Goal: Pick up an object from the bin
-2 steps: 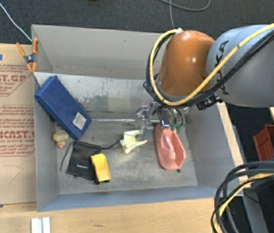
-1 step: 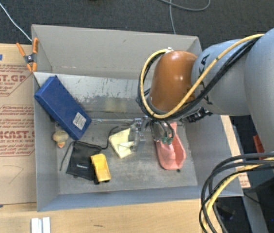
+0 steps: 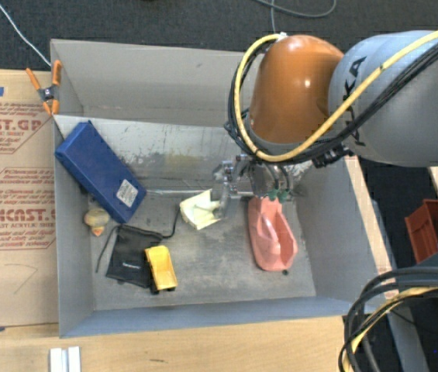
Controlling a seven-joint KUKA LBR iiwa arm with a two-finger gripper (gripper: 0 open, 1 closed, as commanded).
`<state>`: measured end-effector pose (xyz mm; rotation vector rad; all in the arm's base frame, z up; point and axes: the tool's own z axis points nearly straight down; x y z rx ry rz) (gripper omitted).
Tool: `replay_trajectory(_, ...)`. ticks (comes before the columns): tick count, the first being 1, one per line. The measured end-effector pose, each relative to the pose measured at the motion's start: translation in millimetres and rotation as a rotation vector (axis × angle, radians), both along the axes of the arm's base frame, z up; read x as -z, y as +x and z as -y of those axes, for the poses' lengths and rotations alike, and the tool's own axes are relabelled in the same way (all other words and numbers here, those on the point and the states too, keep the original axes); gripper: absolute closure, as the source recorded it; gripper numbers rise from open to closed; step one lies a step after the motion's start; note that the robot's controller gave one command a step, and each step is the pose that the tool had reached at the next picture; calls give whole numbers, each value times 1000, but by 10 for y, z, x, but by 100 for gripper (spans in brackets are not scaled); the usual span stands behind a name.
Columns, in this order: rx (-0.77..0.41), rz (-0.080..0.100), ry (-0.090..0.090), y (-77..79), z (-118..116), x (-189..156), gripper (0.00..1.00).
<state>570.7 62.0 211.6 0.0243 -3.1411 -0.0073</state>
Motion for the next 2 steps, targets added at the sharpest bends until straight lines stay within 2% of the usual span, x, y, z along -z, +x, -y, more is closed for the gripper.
replay_trajectory(1,-1,2,0,16,-21,-144,100)
replay_trajectory(2,-360,4,0,-327,188,-209,100)
